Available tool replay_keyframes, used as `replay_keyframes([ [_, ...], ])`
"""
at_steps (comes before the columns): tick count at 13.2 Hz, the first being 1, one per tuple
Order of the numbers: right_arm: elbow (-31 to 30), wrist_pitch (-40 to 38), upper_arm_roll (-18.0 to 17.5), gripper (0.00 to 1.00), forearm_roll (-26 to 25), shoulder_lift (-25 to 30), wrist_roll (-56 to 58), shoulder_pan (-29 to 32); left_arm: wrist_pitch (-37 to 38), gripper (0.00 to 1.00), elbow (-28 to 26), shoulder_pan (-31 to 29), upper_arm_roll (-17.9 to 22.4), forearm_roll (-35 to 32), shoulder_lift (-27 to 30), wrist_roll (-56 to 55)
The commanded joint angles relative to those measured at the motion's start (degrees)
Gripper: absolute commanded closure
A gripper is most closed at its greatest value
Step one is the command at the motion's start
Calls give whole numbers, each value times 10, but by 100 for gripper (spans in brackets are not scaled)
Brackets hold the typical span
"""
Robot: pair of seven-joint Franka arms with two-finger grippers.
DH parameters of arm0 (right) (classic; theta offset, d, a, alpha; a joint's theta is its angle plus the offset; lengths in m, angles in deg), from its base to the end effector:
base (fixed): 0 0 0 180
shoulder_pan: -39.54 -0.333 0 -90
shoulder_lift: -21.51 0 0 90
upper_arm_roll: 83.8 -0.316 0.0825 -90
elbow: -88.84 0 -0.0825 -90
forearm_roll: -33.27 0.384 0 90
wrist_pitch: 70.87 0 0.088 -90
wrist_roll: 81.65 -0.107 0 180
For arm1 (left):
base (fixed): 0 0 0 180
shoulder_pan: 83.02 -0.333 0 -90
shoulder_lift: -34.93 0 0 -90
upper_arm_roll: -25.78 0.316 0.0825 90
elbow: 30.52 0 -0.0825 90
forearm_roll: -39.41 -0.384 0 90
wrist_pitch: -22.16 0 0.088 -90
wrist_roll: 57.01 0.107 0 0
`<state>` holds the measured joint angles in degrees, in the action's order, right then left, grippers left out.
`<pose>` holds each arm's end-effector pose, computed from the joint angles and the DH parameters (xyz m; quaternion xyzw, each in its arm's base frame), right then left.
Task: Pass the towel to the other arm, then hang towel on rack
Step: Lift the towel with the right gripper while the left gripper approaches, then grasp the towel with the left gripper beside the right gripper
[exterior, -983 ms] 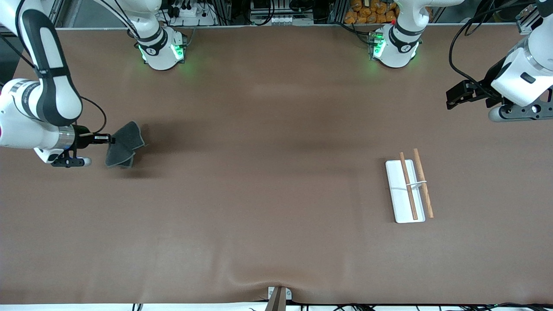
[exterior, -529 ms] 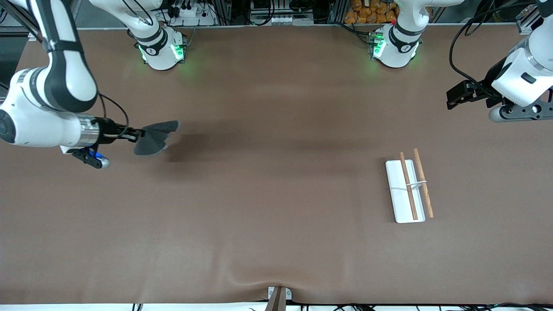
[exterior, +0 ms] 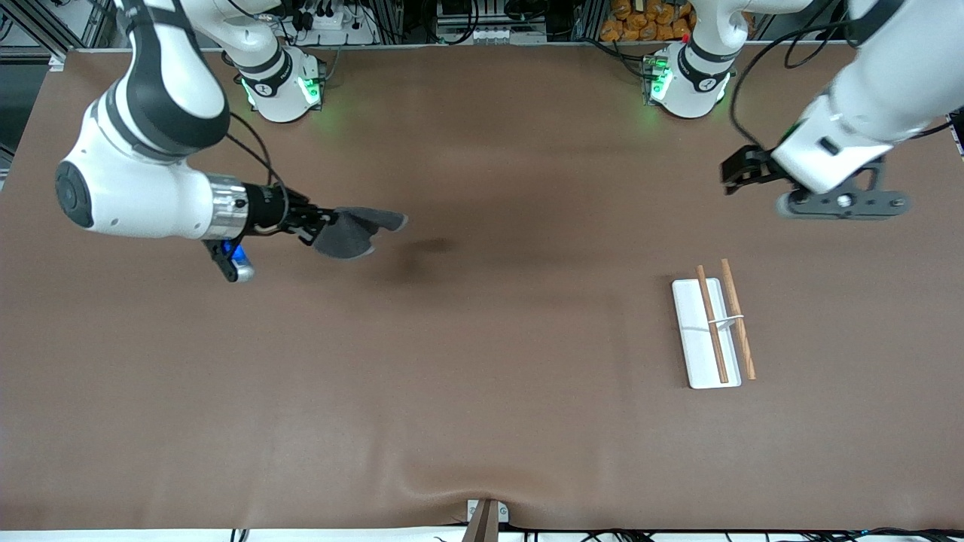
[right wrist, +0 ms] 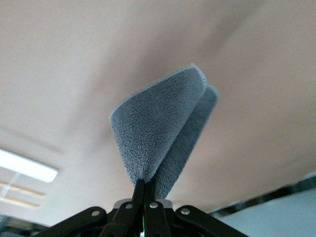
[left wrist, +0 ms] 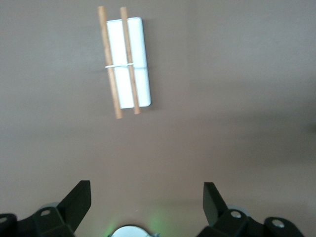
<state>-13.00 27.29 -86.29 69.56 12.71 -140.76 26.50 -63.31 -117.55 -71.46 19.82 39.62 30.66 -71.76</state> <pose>0.5516 0.2094 0.4684 -0.8475 0.4221 0.2670 0.1797 0.5423 -0.1693 0.6006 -0.9984 0.0242 0.0502 0.0086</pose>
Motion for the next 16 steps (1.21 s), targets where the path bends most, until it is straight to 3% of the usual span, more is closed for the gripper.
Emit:
replay_keyframes([
  [1, 73, -5, 8, 100, 37, -30, -118, -36, -34, 0, 11, 21, 2, 47, -28, -55],
  [4, 110, 62, 8, 100, 75, -45, -254, -95, -86, 0, 11, 36, 2, 119, -76, -76],
  [9, 118, 229, 8, 100, 77, -76, -438, -188, -108, 0, 11, 43, 3, 264, -144, -118],
  [13, 168, 236, 8, 100, 98, -114, -467, -194, -125, 0, 11, 37, 3, 354, -183, -126],
  [16, 177, 241, 8, 100, 125, -119, -468, -193, -159, 0, 24, 39, 3, 399, -210, -191],
])
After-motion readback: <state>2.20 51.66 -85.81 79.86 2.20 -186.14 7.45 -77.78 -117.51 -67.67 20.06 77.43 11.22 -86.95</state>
